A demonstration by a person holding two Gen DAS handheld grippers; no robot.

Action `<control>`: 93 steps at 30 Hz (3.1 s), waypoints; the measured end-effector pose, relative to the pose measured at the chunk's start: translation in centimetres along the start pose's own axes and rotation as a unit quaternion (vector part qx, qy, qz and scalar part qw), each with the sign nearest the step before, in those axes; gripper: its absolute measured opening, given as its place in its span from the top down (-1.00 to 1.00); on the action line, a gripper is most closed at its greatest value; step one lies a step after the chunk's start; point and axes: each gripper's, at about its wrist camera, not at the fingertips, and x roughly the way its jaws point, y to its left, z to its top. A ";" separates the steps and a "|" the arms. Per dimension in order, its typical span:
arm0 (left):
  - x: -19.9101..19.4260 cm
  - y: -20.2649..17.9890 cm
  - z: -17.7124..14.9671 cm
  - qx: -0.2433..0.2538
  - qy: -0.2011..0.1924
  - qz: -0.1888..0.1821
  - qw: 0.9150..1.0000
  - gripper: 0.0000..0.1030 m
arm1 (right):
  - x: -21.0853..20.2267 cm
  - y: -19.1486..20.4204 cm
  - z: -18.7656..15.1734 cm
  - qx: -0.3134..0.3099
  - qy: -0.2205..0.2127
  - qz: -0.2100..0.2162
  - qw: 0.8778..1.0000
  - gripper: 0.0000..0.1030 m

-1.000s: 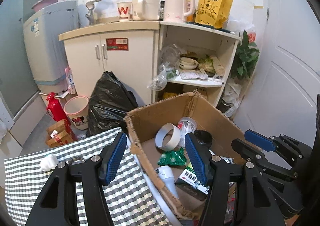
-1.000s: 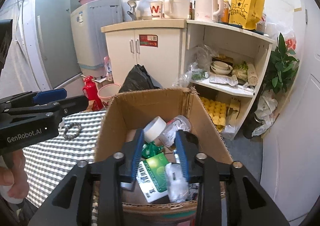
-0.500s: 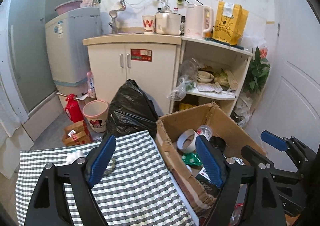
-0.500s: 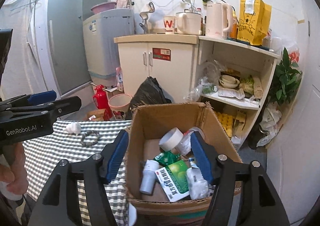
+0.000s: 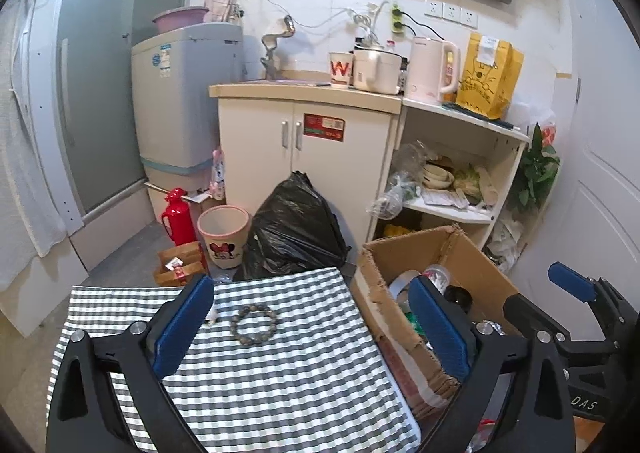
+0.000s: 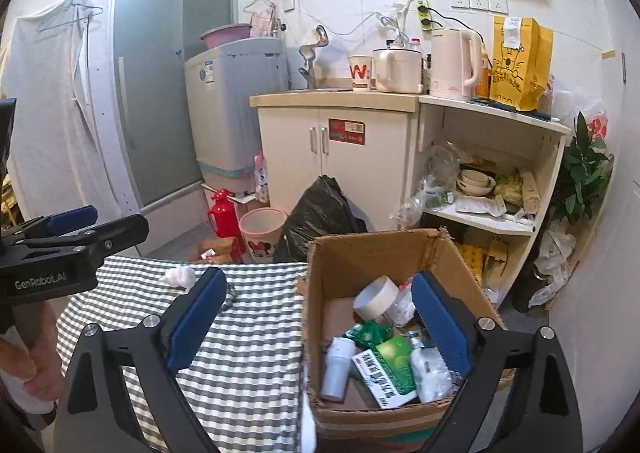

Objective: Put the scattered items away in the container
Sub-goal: 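Withdraw both tools from the box back over the table, then reach left tool to the white plush toy while right tool reaches the bead bracelet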

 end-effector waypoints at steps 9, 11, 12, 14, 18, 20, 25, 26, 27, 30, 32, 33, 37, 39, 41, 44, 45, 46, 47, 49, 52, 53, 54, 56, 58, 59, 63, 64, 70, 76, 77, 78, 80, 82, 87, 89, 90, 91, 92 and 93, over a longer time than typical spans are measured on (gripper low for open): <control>-1.8 3.8 -0.4 -0.025 -0.004 0.030 0.999 -1.00 | 0.3 3.7 0.3 -0.028 -0.011 0.018 0.999 -0.99; -2.1 4.7 -0.5 -0.032 -0.003 0.035 0.999 -1.00 | 0.4 4.5 0.4 -0.031 -0.012 0.023 0.999 -0.99; -2.1 5.0 -0.5 -0.033 -0.002 0.037 0.999 -1.00 | 0.4 4.8 0.4 -0.033 -0.012 0.026 0.999 -0.99; -2.2 5.9 -0.6 -0.033 0.000 0.047 0.998 -1.00 | 0.5 5.6 0.4 -0.038 -0.013 0.032 0.999 -0.99; -2.6 7.3 -0.6 -0.037 -0.001 0.060 0.998 -1.00 | 0.4 6.9 0.5 -0.048 -0.018 0.040 0.998 -0.99; -2.8 8.0 -0.8 -0.040 -0.002 0.065 0.997 -1.00 | 0.3 7.6 0.7 -0.055 -0.019 0.043 0.997 -0.99; -3.3 9.6 -1.0 -0.040 -0.003 0.085 0.996 -1.00 | 0.5 8.9 1.1 -0.058 -0.026 0.046 0.997 -0.99; -3.3 9.8 -1.0 -0.040 -0.003 0.087 0.995 -1.00 | 0.6 9.2 1.2 -0.058 -0.026 0.047 0.997 -0.99; -3.4 10.1 -1.0 -0.040 -0.004 0.088 0.995 -1.00 | 0.8 9.5 1.2 -0.059 -0.026 0.049 0.997 -0.99; -3.3 10.8 -1.1 -0.043 -0.004 0.092 0.995 -1.00 | 1.3 10.4 1.2 -0.067 -0.024 0.054 0.996 -0.99; -3.1 11.4 -1.2 -0.048 -0.002 0.092 0.995 -1.00 | 1.7 11.0 1.1 -0.073 -0.021 0.057 0.996 -0.99; -2.9 11.6 -1.2 -0.049 -0.001 0.092 0.995 -1.00 | 2.0 11.3 1.0 -0.075 -0.019 0.057 0.995 -0.99; -1.9 12.4 -1.4 -0.052 0.008 0.090 0.995 -1.00 | 3.1 12.1 0.5 -0.077 -0.010 0.066 0.995 -0.99; -1.3 12.7 -1.6 -0.053 0.013 0.088 0.995 -1.00 | 3.9 12.5 0.3 -0.078 -0.005 0.066 0.995 -0.99; -0.4 13.1 -1.8 -0.054 0.020 0.085 0.995 -1.00 | 4.8 12.8 0.1 -0.080 0.003 0.066 0.995 -0.99; 1.0 13.7 -2.0 -0.056 0.031 0.082 0.995 -1.00 | 6.3 13.3 -0.4 -0.085 0.017 0.066 0.994 -0.99; 1.4 13.8 -2.1 -0.056 0.034 0.081 0.995 -1.00 | 6.7 13.4 -0.5 -0.086 0.021 0.067 0.994 -0.99; 1.8 13.9 -2.2 -0.057 0.038 0.080 0.994 -1.00 | 7.2 13.5 -0.7 -0.087 0.026 0.068 0.994 -0.99; 2.4 14.1 -2.4 -0.058 0.043 0.079 0.994 -1.00 | 7.6 13.5 -0.8 -0.087 0.030 0.069 0.993 -0.99; 3.3 14.5 -2.7 -0.059 0.050 0.077 0.994 -1.00 | 8.3 13.7 -1.1 -0.086 0.037 0.074 0.993 -0.99; 4.7 15.0 -3.1 -0.061 0.062 0.073 0.993 -1.00 | 9.7 14.1 -1.6 -0.089 0.049 0.075 0.992 -0.99; 5.2 15.1 -3.3 -0.061 0.067 0.073 0.993 -1.00 | 10.3 14.1 -1.8 -0.090 0.054 0.076 0.992 -0.99; 5.7 15.2 -3.4 -0.061 0.071 0.073 0.993 -1.00 | 10.8 14.2 -2.0 -0.090 0.058 0.077 0.991 -0.99; 6.7 15.4 -3.7 -0.062 0.078 0.072 0.992 -1.00 | 11.9 14.3 -2.4 -0.091 0.067 0.078 0.991 -0.99; 7.5 15.7 -3.9 -0.062 0.085 0.071 0.992 -1.00 | 13.0 14.3 -2.7 -0.090 0.076 0.081 0.990 -0.99; 8.1 15.8 -4.0 -0.062 0.089 0.070 0.992 -1.00 | 13.6 14.3 -2.9 -0.089 0.082 0.083 0.989 -0.99; 10.1 16.1 -4.5 -0.063 0.102 0.063 0.991 -1.00 | 16.3 14.1 -3.6 -0.071 0.113 0.097 0.986 -0.99; 10.7 16.1 -4.6 -0.062 0.106 0.061 0.991 -1.00 | 16.8 14.1 -3.7 -0.067 0.118 0.101 0.986 -0.99; 14.4 16.3 -5.5 -0.056 0.135 0.054 0.988 -1.00 | 20.5 14.5 -5.3 -0.080 0.149 0.098 0.981 -0.99; 18.2 17.0 -6.3 -0.061 0.166 0.046 0.983 -1.00 | 23.8 14.7 -6.8 -0.086 0.177 0.097 0.976 -0.99; 18.7 17.1 -6.4 -0.062 0.170 0.044 0.983 -1.00 | 24.3 14.7 -7.0 -0.084 0.182 0.096 0.975 -0.99; 19.2 17.2 -6.6 -0.063 0.173 0.043 0.982 -1.00 | 24.7 14.6 -7.2 -0.083 0.185 0.096 0.975 -0.99; 20.2 17.4 -6.9 -0.066 0.180 0.040 0.981 -1.00 | 25.5 14.6 -7.5 -0.082 0.191 0.098 0.973 -0.99; 20.9 17.6 -7.0 -0.067 0.184 0.038 0.980 -1.00 | 26.1 14.7 -7.7 -0.083 0.196 0.100 0.972 -0.99; 22.4 18.1 -7.4 -0.076 0.194 0.034 0.978 -1.00 | 27.4 15.0 -8.2 -0.086 0.205 0.105 0.969 -0.99; 22.9 18.2 -7.5 -0.077 0.196 0.033 0.977 -1.00 | 27.9 15.0 -8.3 -0.087 0.206 0.106 0.969 -0.99; 23.2 18.2 -7.5 -0.077 0.197 0.032 0.977 -1.00 | 28.1 15.1 -8.3 -0.087 0.208 0.107 0.968 -0.99; 23.4 18.2 -7.6 -0.078 0.199 0.032 0.976 -1.00 | 28.3 15.1 -8.3 -0.087 0.209 0.107 0.968 -0.99; 23.8 18.3 -7.7 -0.080 0.202 0.031 0.976 -1.00 | 28.5 15.1 -8.3 -0.087 0.210 0.107 0.968 -0.99; 23.9 18.3 -7.8 -0.081 0.203 0.030 0.975 -1.00 | 28.7 15.1 -8.4 -0.088 0.211 0.108 0.968 -0.99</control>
